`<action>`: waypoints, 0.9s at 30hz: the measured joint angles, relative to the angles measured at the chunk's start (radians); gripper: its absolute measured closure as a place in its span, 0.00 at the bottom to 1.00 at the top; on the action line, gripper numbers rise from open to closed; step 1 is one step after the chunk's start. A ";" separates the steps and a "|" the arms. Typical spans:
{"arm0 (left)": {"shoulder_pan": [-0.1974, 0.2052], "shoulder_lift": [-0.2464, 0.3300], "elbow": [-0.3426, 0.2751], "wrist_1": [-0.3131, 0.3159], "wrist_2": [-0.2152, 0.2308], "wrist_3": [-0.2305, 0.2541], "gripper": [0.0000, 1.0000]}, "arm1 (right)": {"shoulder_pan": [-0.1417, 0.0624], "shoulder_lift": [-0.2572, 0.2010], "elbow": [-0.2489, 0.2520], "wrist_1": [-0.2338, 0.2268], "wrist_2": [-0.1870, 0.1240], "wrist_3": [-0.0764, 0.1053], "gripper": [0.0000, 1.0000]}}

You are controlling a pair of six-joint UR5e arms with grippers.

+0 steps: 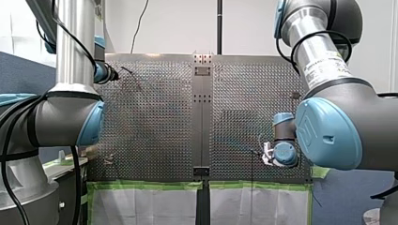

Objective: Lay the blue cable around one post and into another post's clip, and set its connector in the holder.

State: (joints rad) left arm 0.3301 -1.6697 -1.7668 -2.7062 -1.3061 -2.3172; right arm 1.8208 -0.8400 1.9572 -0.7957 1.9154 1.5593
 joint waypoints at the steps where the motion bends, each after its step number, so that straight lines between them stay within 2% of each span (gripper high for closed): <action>1: 0.000 0.000 0.000 0.000 0.000 0.001 0.00 | -0.010 0.010 -0.004 -0.010 -0.010 0.001 1.00; 6: 0.000 0.000 0.000 0.004 0.001 0.002 0.00 | -0.048 0.048 -0.014 -0.049 -0.048 0.010 1.00; 9: 0.000 0.000 0.000 0.008 0.001 0.002 0.00 | -0.072 0.072 -0.025 -0.072 -0.072 0.006 1.00; 15: 0.000 0.000 0.000 0.014 0.001 0.004 0.00 | -0.128 0.128 -0.075 -0.121 -0.128 -0.041 1.00; 18: 0.000 0.000 0.000 0.015 0.002 0.004 0.00 | -0.154 0.154 -0.101 -0.116 -0.154 -0.067 1.00; 22: 0.001 0.000 0.000 0.017 0.002 0.005 0.00 | -0.185 0.190 -0.137 -0.087 -0.190 -0.102 1.00; 24: 0.003 0.000 0.000 0.018 0.002 0.005 0.00 | -0.188 0.204 -0.152 -0.073 -0.204 -0.117 1.00; 27: 0.007 0.000 0.000 0.020 0.002 0.005 0.00 | -0.181 0.230 -0.177 -0.048 -0.229 -0.142 1.00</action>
State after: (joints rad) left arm 0.3376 -1.6699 -1.7668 -2.6866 -1.3046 -2.3119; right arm 1.6399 -0.6105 1.7806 -0.8439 1.6861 1.4175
